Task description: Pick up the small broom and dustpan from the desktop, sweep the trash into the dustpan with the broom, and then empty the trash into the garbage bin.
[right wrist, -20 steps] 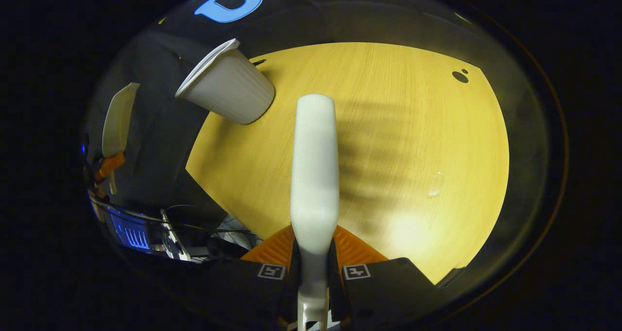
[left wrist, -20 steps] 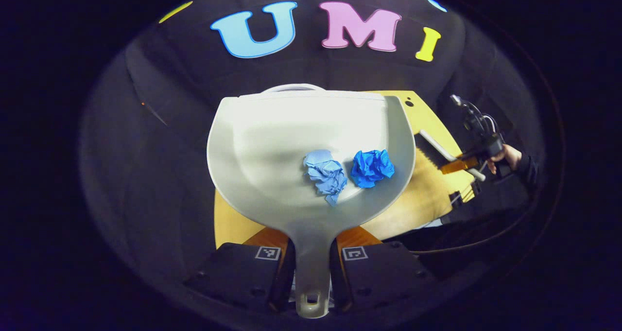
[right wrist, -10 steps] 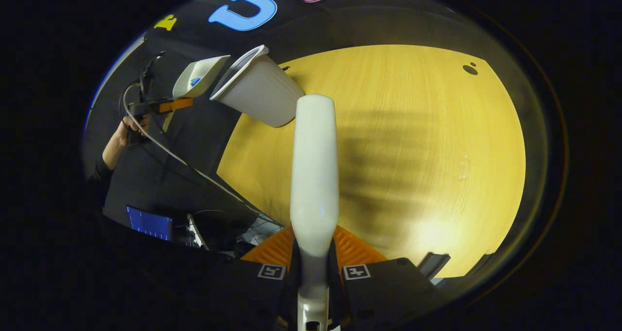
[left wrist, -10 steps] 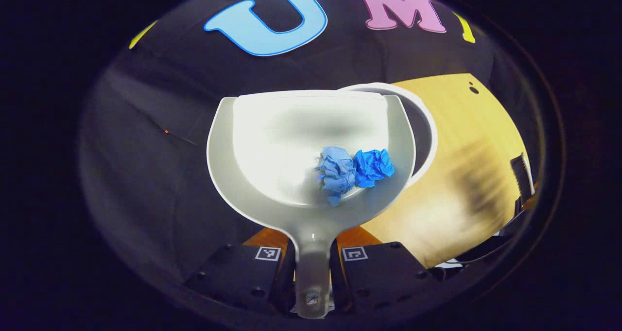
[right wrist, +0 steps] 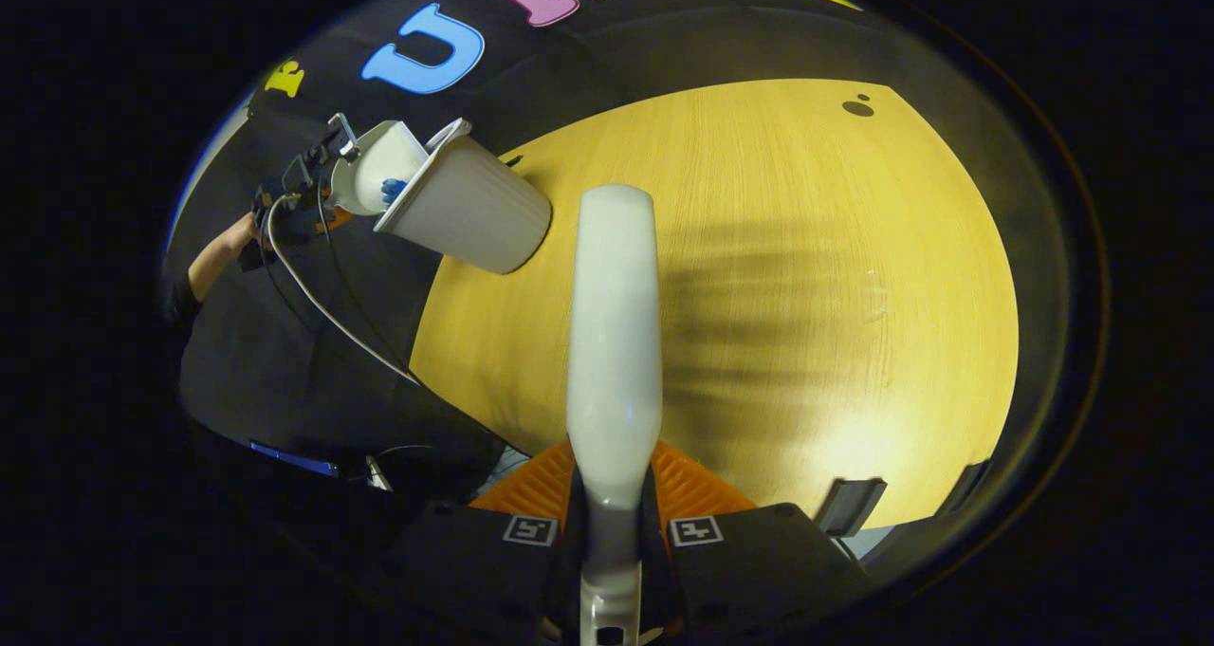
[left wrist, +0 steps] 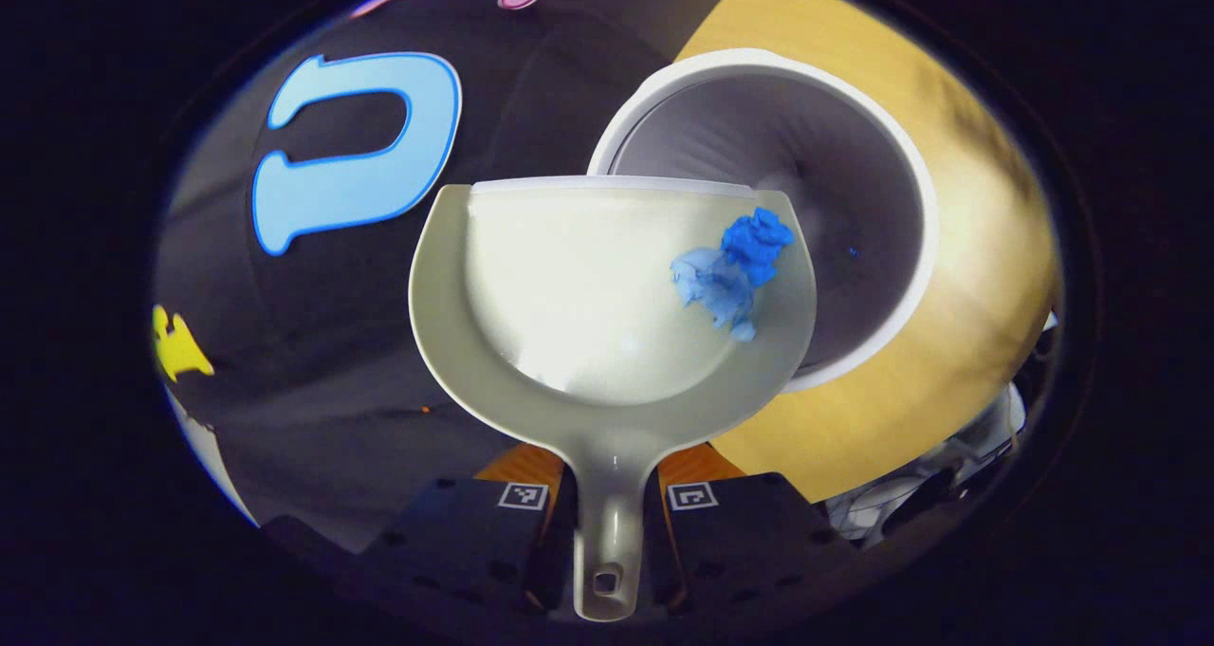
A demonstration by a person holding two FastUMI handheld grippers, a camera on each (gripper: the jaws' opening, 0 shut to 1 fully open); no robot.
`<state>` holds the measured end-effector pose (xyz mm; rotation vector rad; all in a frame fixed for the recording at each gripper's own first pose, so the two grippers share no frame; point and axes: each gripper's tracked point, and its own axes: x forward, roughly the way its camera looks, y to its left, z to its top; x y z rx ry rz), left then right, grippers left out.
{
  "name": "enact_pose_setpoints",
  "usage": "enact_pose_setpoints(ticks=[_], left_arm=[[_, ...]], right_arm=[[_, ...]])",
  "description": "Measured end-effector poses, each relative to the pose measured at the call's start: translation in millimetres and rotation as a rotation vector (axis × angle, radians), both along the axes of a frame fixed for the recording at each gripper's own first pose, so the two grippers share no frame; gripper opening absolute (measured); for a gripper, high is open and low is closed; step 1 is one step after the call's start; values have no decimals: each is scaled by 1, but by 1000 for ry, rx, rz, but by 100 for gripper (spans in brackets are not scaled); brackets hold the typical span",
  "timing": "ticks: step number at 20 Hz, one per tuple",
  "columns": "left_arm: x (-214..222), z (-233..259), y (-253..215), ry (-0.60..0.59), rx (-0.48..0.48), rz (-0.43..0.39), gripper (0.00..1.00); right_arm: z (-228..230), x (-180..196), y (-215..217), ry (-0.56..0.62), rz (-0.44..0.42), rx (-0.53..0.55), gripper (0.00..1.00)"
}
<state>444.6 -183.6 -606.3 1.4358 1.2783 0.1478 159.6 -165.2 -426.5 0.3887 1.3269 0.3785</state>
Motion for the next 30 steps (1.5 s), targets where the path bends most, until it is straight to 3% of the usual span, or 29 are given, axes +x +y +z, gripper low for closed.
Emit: enact_pose_setpoints(ticks=[3, 5, 6, 9, 12, 13, 16, 19, 20, 21, 22, 25, 30], left_arm=[[-14, -19, -1, 52, 48, -28, 30], [-16, -24, -4, 68, 85, -56, 30], [-17, -24, -2, 63, 96, -68, 30], [-18, -20, 0, -34, 55, -43, 29], [-8, -23, -16, -162, -87, 1, 29], [-6, -23, -19, -221, -138, 12, 30], [-1, -34, -26, -365, -321, 57, 27], [10, -39, -46, -474, -493, 52, 29], [11, -45, -60, -521, -554, 59, 29], [14, -47, -73, -552, -629, 64, 29], [15, -57, -92, -564, -706, 73, 29], [-9, -100, -161, -498, -908, 90, 29], [-62, -181, -232, -372, -1063, 203, 30]], right_arm=[[-4, -4, -4, 6, -6, -1, 24], [-5, -5, -6, 9, -6, -6, 29], [-7, -5, -8, 10, -11, -9, 24], [-10, -3, -12, 9, -29, -26, 29], [-7, 3, -11, 9, -59, -33, 24], [-5, 10, -11, -8, -80, -39, 29], [9, 33, 1, -41, -194, 11, 28], [20, 47, 1, -52, -291, 56, 28], [24, 49, 6, -43, -321, 76, 24], [23, 51, 4, -38, -337, 65, 33], [21, 49, 0, -39, -334, 30, 28], [13, 43, -9, -40, -307, -36, 29], [-24, 17, -20, 3, -232, -174, 28]])
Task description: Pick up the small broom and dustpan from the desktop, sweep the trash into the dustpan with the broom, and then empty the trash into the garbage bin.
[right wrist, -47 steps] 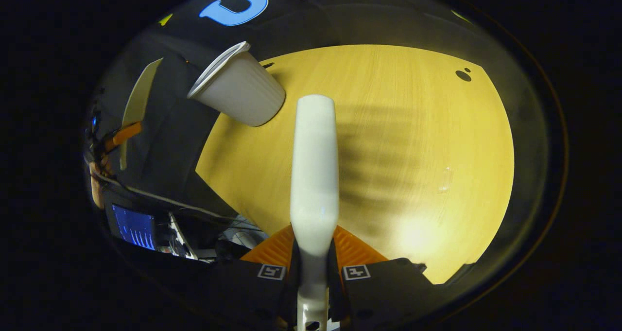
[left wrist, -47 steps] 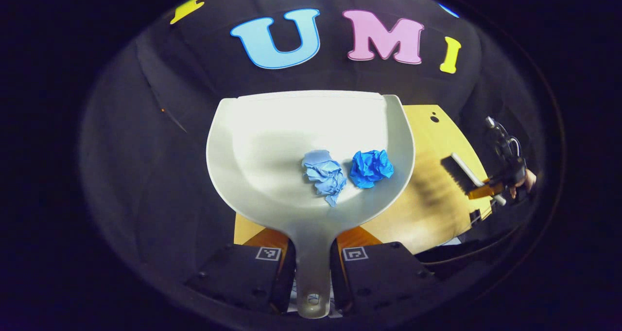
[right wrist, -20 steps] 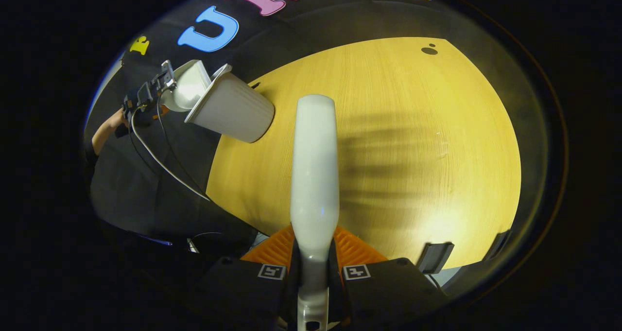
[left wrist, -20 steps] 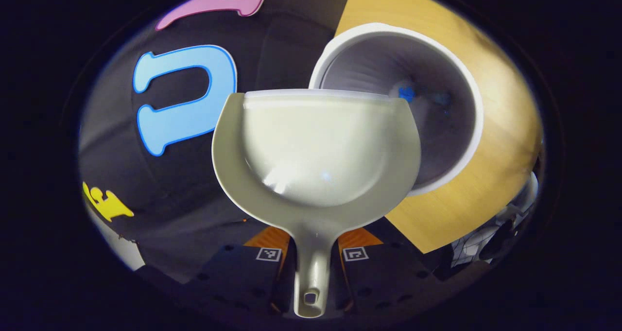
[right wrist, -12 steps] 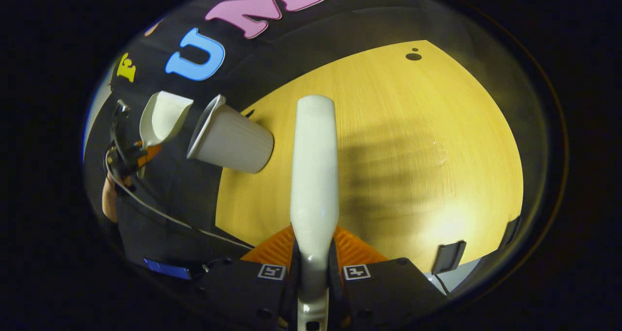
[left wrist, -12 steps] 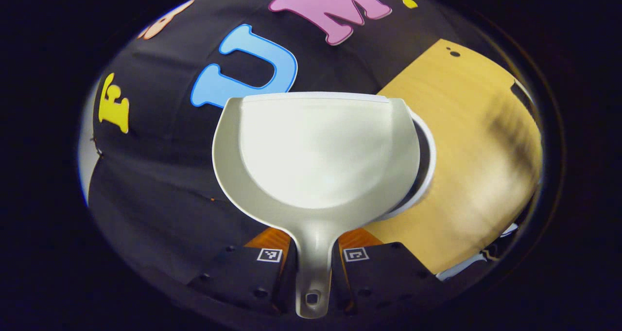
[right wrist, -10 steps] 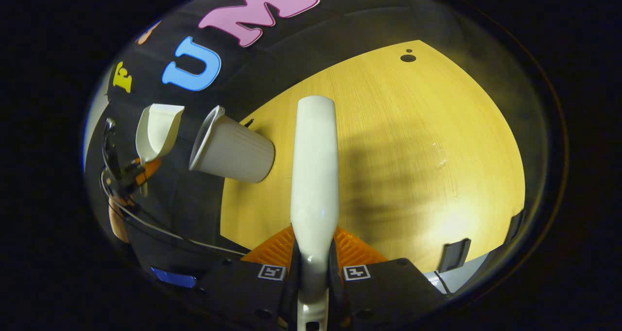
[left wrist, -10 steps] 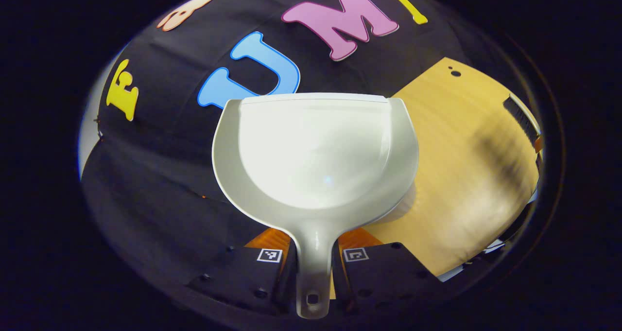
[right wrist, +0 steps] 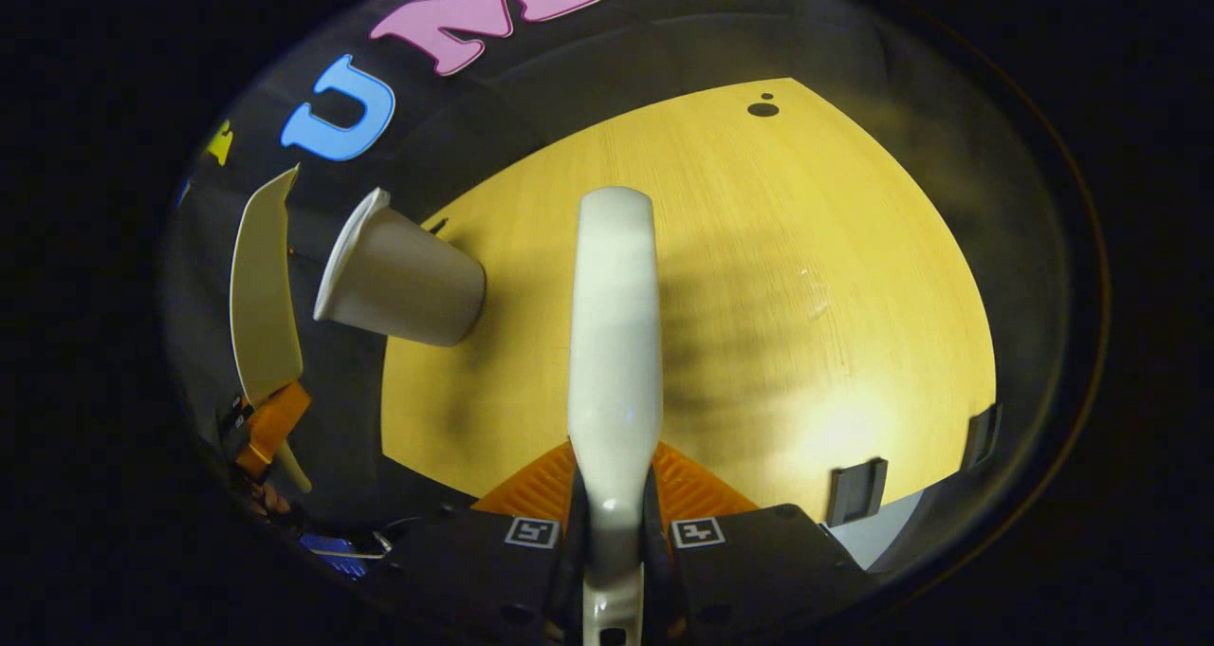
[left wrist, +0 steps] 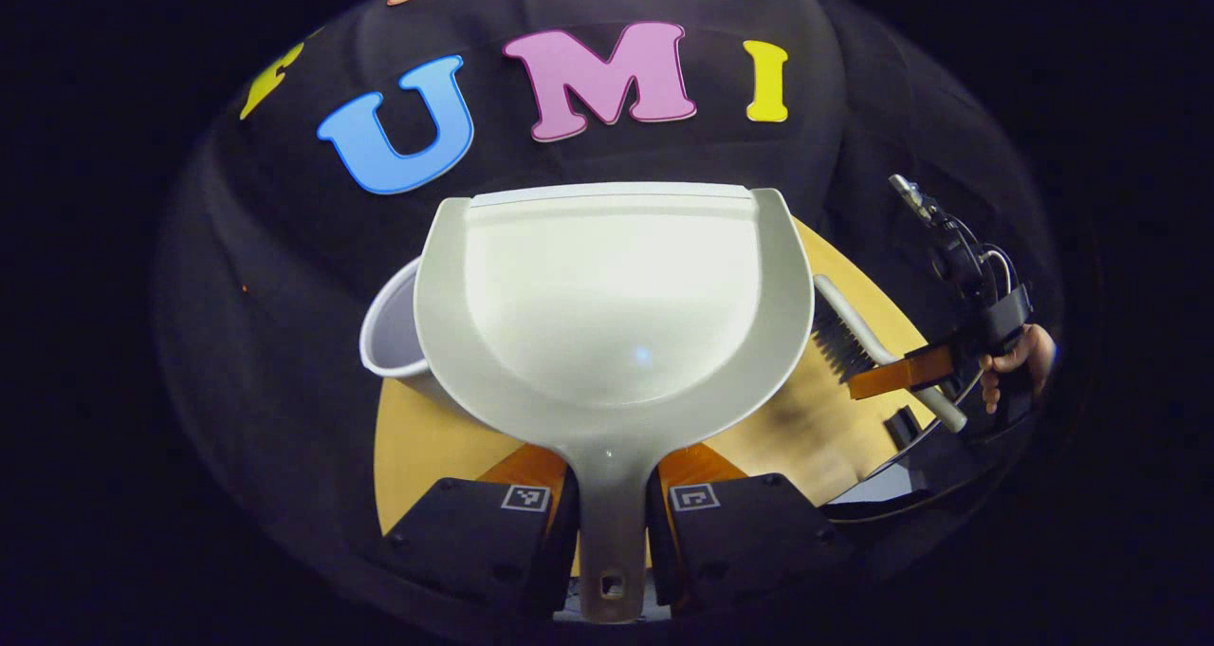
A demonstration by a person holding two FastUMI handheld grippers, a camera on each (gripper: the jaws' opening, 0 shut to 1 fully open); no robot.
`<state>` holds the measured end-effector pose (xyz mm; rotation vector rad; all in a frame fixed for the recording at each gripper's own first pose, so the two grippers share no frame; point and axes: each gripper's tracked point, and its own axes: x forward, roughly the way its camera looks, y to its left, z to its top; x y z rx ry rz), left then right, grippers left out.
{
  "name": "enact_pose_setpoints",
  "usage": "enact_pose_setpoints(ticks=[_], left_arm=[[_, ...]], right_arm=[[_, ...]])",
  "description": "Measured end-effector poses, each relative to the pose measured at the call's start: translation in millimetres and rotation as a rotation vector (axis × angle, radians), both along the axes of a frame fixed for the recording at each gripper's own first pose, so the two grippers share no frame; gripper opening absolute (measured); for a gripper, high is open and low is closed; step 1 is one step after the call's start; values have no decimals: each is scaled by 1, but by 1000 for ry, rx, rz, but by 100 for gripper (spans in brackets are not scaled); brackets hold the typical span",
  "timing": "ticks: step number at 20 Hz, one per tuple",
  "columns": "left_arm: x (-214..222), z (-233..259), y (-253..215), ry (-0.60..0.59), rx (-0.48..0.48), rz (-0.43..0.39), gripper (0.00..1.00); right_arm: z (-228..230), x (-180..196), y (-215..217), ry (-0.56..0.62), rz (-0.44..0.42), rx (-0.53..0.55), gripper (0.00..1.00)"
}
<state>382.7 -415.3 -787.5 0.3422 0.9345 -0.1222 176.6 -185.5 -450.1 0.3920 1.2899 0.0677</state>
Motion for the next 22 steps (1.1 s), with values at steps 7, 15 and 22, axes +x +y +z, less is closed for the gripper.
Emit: enact_pose_setpoints(ticks=[7, 15, 22], left_arm=[[-32, -137, -18, 198, -73, 141, 30], [-21, -196, -7, 360, -53, 268, 30], [-12, -183, -8, 490, -79, 370, 30]], right_arm=[[-50, -17, 0, 95, 109, -82, 29], [-110, -12, 9, 192, 177, -149, 29], [-133, -1, 17, 257, 162, -135, 29]])
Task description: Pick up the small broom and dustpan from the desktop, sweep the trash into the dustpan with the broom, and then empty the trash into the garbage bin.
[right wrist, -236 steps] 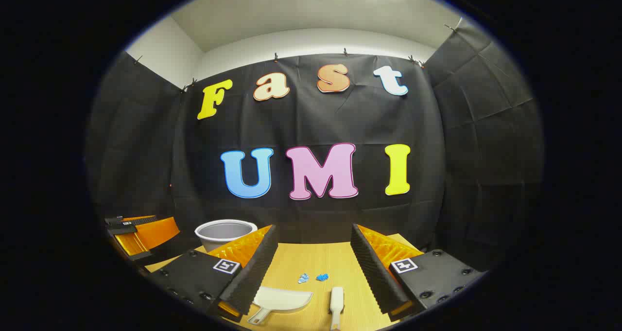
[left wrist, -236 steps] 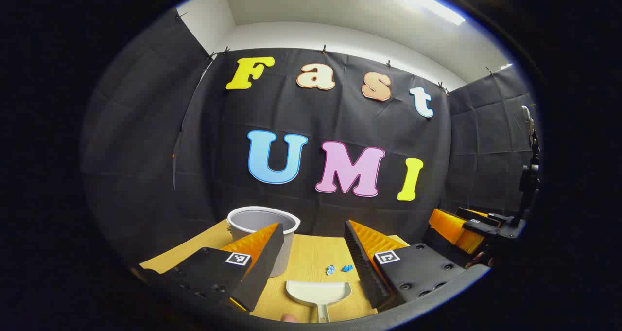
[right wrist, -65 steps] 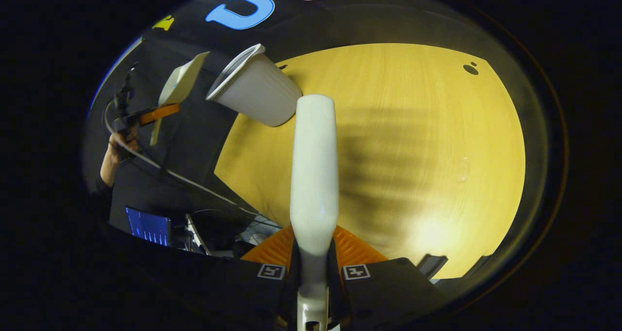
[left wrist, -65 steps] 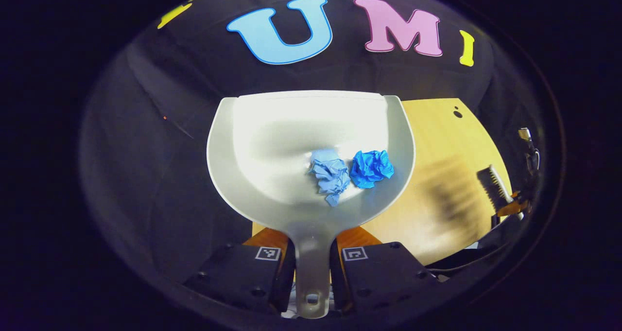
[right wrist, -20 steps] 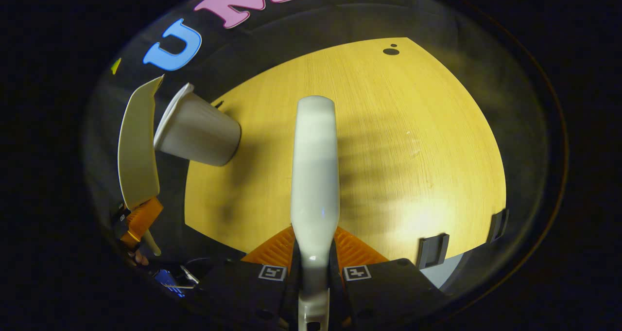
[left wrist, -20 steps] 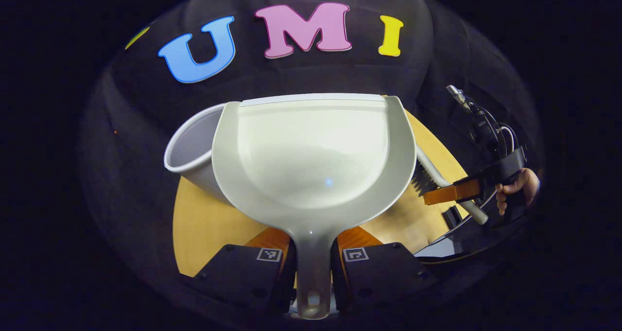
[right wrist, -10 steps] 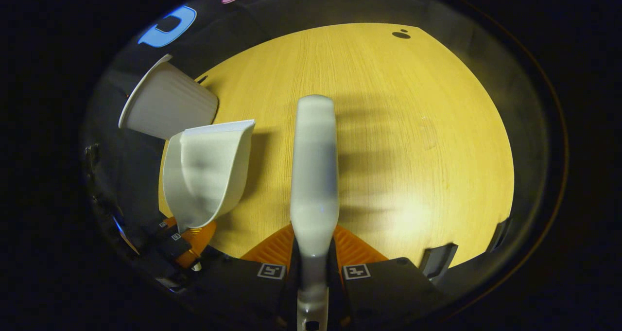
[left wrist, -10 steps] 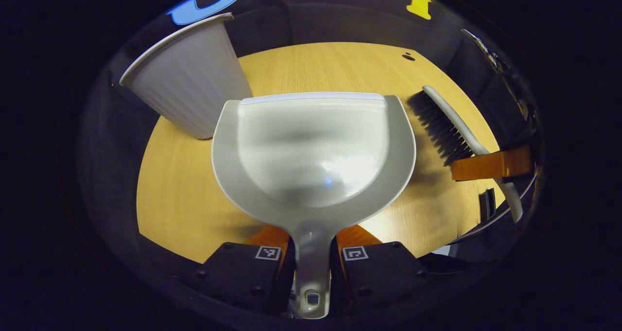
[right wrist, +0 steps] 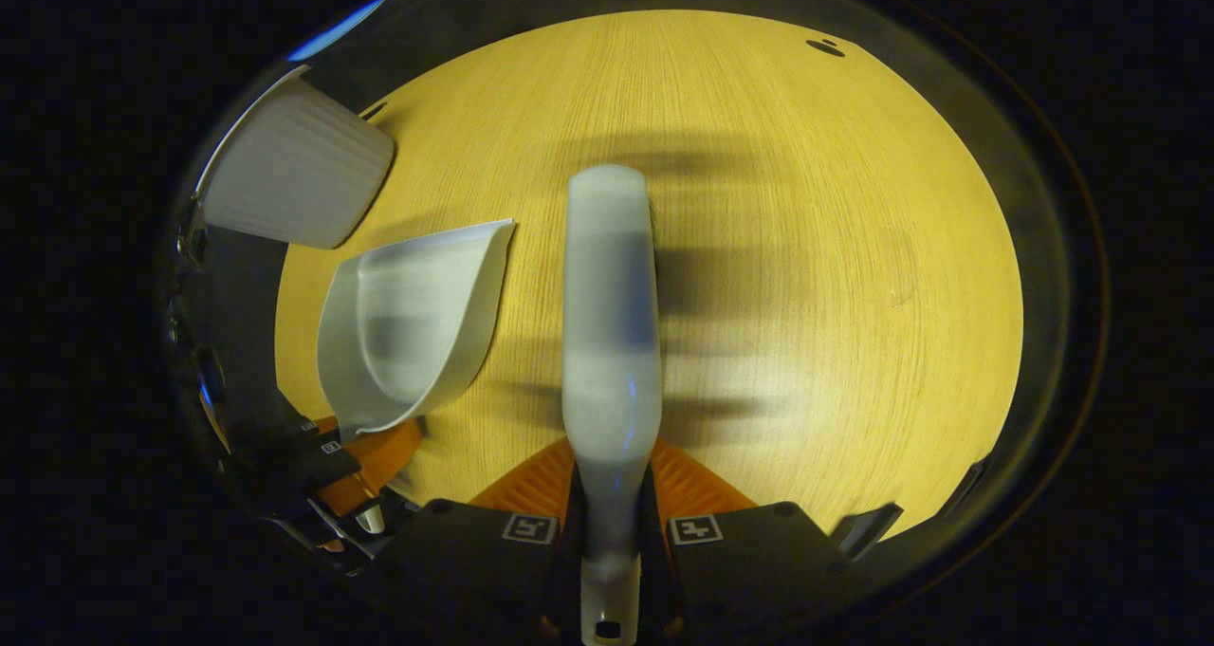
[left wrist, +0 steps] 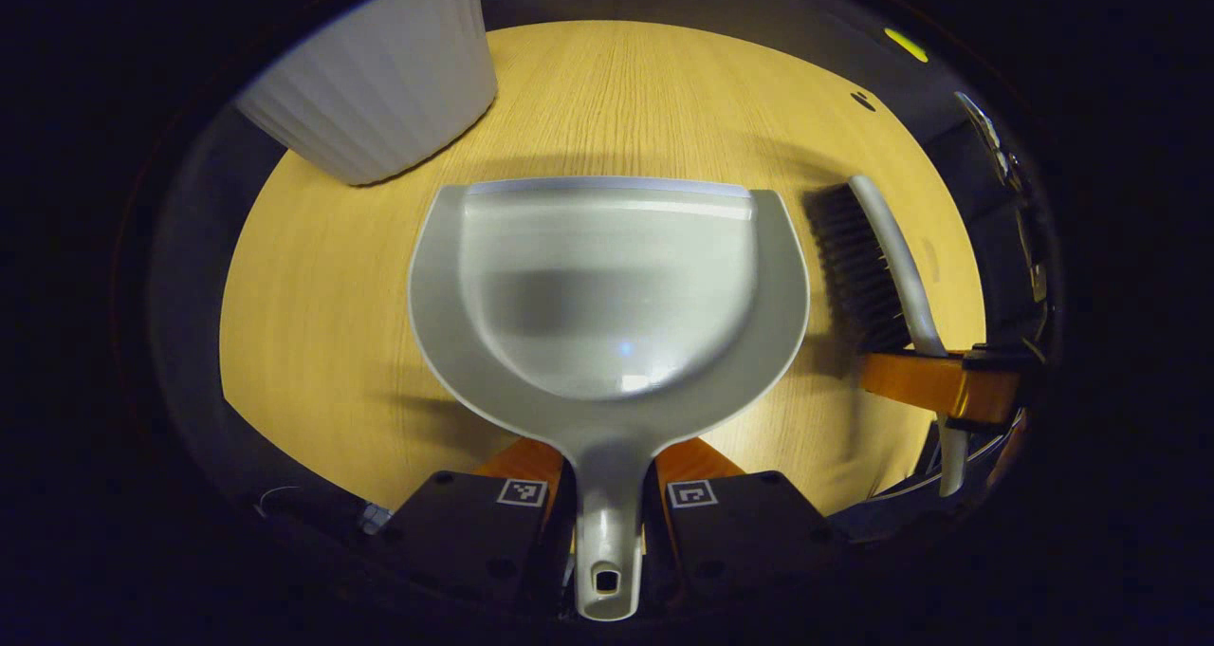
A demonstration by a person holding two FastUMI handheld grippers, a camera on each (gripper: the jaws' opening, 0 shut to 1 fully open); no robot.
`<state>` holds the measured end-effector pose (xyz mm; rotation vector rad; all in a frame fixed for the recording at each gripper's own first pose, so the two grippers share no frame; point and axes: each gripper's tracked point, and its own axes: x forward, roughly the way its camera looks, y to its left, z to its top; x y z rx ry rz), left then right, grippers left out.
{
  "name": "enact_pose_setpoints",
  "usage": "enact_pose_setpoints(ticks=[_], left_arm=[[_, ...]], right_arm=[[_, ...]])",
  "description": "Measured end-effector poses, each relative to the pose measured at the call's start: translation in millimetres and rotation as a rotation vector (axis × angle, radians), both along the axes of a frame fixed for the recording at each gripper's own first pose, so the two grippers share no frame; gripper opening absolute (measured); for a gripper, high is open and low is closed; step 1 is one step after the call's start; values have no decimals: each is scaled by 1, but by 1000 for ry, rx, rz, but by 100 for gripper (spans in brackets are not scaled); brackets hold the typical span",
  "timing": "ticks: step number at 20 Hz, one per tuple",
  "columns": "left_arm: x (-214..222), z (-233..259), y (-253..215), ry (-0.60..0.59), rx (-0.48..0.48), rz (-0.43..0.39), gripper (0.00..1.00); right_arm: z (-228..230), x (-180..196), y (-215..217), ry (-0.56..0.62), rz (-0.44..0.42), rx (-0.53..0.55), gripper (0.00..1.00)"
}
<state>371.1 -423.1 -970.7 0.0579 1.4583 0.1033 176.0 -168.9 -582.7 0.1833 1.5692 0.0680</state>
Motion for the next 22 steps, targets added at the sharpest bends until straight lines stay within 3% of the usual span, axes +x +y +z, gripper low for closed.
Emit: enact_pose_setpoints(ticks=[6, 7, 8, 9, 13, 14, 15, 16, 17, 18, 19, 22], left_arm=[[-6, -6, 0, 65, 26, 18, 30], [-7, -6, -1, 79, 26, 23, 30], [-8, -6, -1, 88, 26, 19, 30], [-7, -6, -2, 92, 23, 7, 30], [-11, 3, -10, 95, -29, -29, 34], [-12, 8, -11, 80, -25, -47, 47], [-11, 14, -10, 66, -12, -71, 57], [-11, 22, -9, 46, 5, -96, 73], [-12, 31, -8, 27, 24, -116, 74], [-13, 42, -7, 2, 37, -123, 75], [-16, 53, -8, -30, 42, -123, 76], [-22, 99, -12, -128, 19, -118, 76]], right_arm=[[-10, 10, -5, 13, -6, -4, 31], [-9, 10, -5, 9, -11, -5, 27], [-7, 13, -4, 1, -16, 3, 33], [0, 14, -2, -8, -15, 11, 26], [22, 18, 6, -67, -24, 42, 56], [30, 19, 5, -85, -28, 49, 54], [40, 19, 4, -109, -34, 51, 60], [49, 20, 2, -136, -35, 44, 67], [59, 23, -5, -173, -28, 26, 73], [71, 25, -11, -215, -18, 2, 66], [84, 27, -17, -261, -8, -18, 75], [131, 33, -28, -418, -19, -52, 87]])
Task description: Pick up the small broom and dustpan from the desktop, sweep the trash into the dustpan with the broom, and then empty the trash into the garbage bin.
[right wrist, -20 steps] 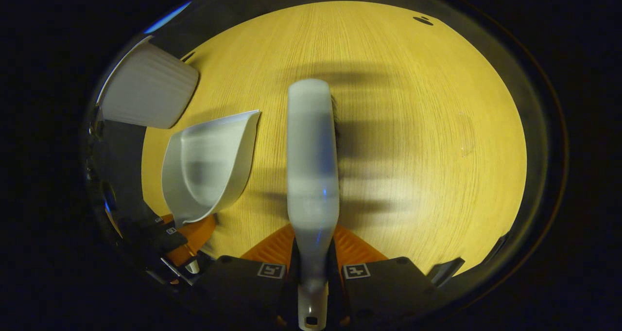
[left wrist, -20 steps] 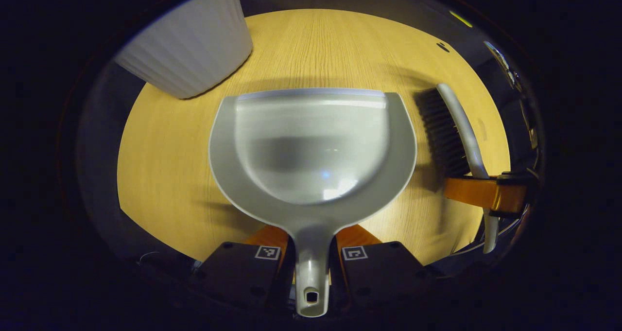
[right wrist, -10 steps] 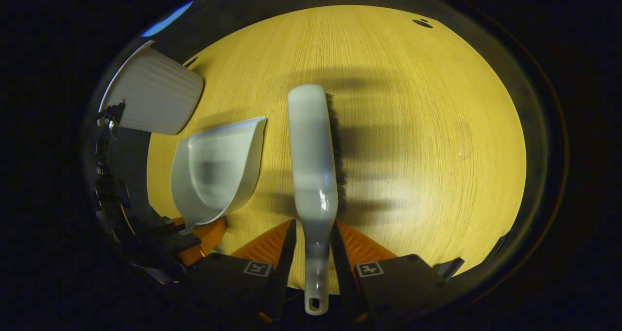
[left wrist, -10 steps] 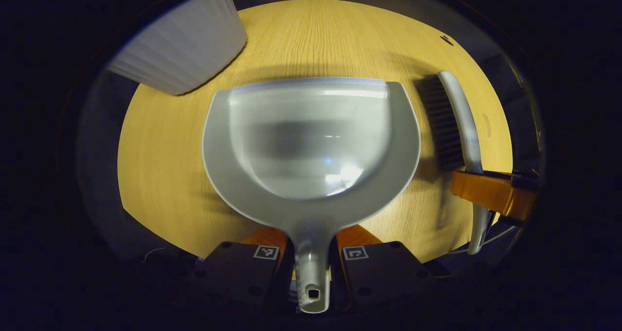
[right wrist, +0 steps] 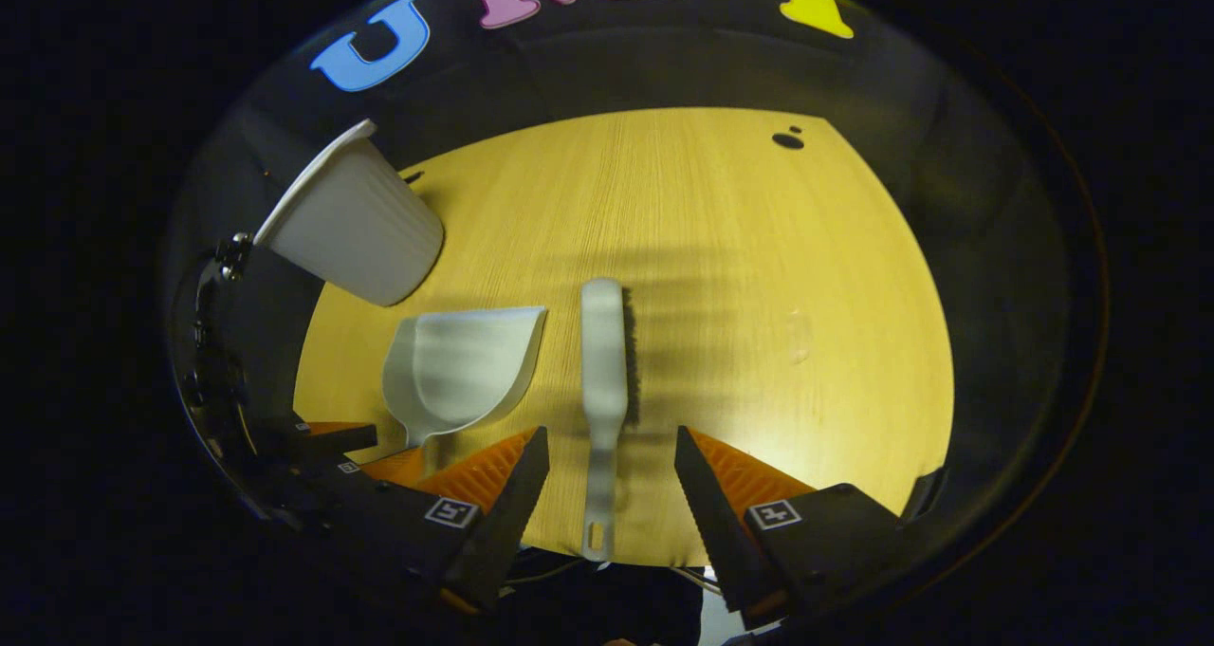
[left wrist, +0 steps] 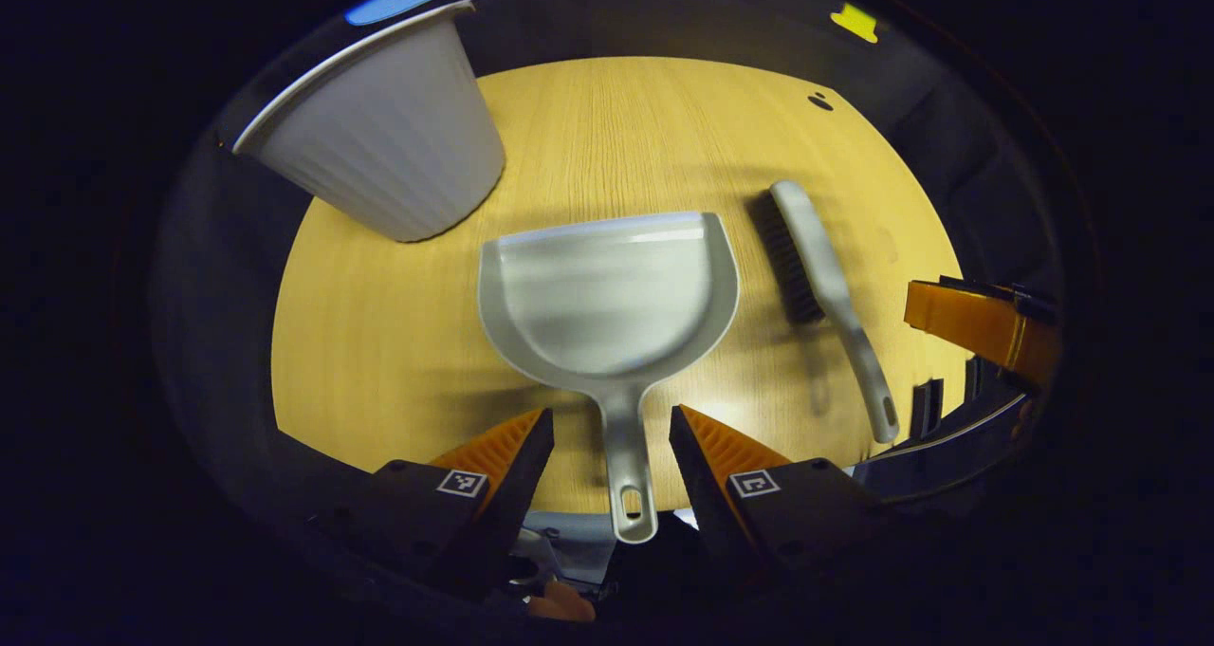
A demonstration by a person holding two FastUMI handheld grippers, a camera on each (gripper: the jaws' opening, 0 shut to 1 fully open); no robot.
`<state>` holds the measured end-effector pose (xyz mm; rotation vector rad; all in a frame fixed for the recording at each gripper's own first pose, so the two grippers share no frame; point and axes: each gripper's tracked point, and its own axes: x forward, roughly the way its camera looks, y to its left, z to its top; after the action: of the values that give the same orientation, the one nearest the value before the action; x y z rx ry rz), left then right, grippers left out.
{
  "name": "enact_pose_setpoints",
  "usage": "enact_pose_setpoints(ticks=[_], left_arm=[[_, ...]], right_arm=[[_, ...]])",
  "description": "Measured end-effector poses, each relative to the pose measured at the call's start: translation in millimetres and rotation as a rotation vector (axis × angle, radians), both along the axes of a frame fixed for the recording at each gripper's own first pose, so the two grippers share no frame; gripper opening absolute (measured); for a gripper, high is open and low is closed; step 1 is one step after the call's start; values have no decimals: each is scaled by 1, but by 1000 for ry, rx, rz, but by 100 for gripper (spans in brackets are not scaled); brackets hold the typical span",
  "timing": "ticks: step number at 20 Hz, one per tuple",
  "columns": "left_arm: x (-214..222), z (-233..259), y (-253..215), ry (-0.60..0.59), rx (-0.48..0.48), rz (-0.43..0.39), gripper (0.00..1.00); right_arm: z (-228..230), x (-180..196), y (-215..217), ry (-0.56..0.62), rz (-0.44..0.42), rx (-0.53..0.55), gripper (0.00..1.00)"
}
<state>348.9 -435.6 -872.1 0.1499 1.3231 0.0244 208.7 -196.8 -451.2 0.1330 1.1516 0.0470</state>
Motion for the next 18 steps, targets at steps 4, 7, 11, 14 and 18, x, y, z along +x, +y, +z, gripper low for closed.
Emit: enact_pose_setpoints(ticks=[4, 7, 11, 14, 18], left_arm=[[4, 94, -27, -240, -101, -61, 76], [3, 158, -37, -484, -159, -132, 75], [-12, 202, -29, -759, -248, -190, 75], [-19, 202, -10, -943, -227, -198, 75], [-17, 228, -7, -1104, -209, -171, 74]], right_arm=[[77, -1, 8, -226, -61, 26, 93], [151, 11, 24, -497, -92, -6, 93], [243, 10, 40, -846, -82, -7, 93], [296, 1, 59, -1029, -61, -54, 93], [292, -1, 56, -1045, -42, -58, 93]])
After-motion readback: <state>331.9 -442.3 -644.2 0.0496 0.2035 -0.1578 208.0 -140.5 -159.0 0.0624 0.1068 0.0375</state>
